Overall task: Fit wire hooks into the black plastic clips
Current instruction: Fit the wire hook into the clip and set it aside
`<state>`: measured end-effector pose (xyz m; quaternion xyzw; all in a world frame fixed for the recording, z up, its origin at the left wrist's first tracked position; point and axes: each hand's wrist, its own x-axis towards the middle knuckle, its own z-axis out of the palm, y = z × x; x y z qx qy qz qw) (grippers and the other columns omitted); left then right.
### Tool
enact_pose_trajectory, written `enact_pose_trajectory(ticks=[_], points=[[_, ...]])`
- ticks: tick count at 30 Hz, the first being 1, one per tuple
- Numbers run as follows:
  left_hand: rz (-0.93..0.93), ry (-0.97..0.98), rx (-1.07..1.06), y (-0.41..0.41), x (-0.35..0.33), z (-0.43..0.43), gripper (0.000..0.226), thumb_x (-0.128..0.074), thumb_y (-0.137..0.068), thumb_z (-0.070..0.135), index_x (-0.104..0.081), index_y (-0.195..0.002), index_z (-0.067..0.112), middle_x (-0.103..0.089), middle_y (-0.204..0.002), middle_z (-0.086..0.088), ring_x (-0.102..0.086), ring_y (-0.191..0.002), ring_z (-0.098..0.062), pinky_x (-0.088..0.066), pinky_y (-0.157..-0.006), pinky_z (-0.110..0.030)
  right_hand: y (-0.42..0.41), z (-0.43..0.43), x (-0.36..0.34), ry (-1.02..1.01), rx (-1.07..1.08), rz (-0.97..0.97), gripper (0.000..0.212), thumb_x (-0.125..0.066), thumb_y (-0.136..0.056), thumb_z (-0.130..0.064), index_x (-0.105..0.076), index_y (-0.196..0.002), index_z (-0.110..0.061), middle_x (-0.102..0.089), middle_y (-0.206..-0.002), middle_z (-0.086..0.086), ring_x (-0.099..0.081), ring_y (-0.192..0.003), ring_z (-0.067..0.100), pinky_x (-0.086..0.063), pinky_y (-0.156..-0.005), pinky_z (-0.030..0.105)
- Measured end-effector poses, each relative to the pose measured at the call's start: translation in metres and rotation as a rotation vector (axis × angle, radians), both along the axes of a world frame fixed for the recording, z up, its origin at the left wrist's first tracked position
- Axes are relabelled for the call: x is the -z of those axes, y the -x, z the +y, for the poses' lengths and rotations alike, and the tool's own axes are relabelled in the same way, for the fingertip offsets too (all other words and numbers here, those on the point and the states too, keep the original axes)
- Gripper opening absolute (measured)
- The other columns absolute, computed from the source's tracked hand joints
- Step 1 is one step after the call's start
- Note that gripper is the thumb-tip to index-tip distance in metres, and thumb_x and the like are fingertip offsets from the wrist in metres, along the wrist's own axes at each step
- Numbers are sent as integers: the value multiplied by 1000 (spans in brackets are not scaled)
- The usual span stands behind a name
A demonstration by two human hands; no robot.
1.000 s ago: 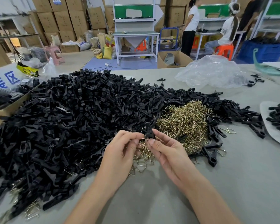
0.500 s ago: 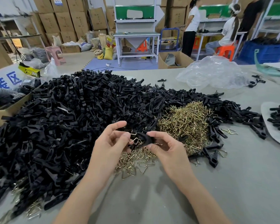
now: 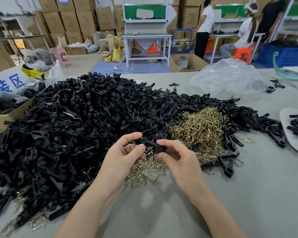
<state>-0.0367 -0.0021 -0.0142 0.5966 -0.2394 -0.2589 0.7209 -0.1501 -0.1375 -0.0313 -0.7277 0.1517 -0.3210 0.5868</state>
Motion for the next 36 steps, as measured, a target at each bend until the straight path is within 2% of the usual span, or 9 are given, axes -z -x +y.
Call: enact_pose_trajectory(ticks=[5,10,14,18,22,26,30,33,36], points=[[-50,-38,-51,2,-1,0,26,-69,-92,12,-72,-101,36,-62,-78,-5,-59,-68,-12,-52,-66,-19,0,-1,6,96,-27,3,44,-74,-88,-6,-69,-111,-43,-70,-108,-14,-69,-103,8,-50,-90,15],[-50,-95,-36,8,0,-2,24,-72,-89,18,-72,-104,36,-59,-79,-3,-55,-73,-14,-48,-73,-32,1,-2,9,206,17,32,39,-75,-88,-11,-70,-113,-41,-67,-108,-17,-68,-102,8,-50,-89,16],[213,29,133,10,-3,-2,26,-72,-82,24,-76,-107,21,-65,-88,-5,-65,-79,-13,-55,-65,-25,1,-3,5,122,-17,14,37,-76,-86,-6,-74,-109,-36,-69,-104,-17,-68,-103,8,-49,-89,16],[342,95,316,12,-5,-1,31,-64,-87,29,-74,-114,16,-70,-97,-10,-70,-77,-17,-58,-64,-27,3,-3,0,5,-76,-11,36,-76,-85,-1,-75,-106,-31,-74,-103,-14,-69,-101,5,-50,-87,14],[327,73,384,9,-9,4,29,-56,-94,30,-73,-115,19,-70,-97,-16,-68,-69,-18,-58,-59,-27,4,-2,-4,-83,-91,-33,40,-79,-80,2,-74,-90,-37,-77,-95,-11,-71,-93,6,-52,-82,15],[315,81,487,7,-9,9,34,-55,-99,28,-65,-128,15,-64,-87,-10,-62,-67,-15,-58,-60,-28,4,-4,-4,-105,-104,-43,40,-77,-78,10,-73,-72,-30,-78,-86,-8,-72,-83,3,-52,-76,13],[317,89,544,7,-8,10,39,-58,-96,27,-61,-133,17,-65,-95,-10,-63,-72,-13,-57,-63,-28,8,-6,-6,-63,-84,-52,37,-74,-82,8,-74,-75,-28,-79,-95,-10,-74,-90,7,-54,-80,16],[350,92,549,6,-6,10,39,-59,-95,26,-61,-134,19,-65,-91,-5,-59,-69,-10,-57,-65,-28,9,-6,-6,-42,-84,-64,35,-70,-87,6,-75,-78,-27,-78,-99,-11,-75,-93,9,-56,-82,19],[378,104,560,5,-4,10,41,-60,-95,28,-60,-135,21,-62,-89,-4,-56,-67,-10,-58,-66,-29,9,-5,-8,-49,-92,-82,39,-67,-88,8,-76,-76,-28,-78,-102,-13,-73,-98,7,-53,-83,15]])
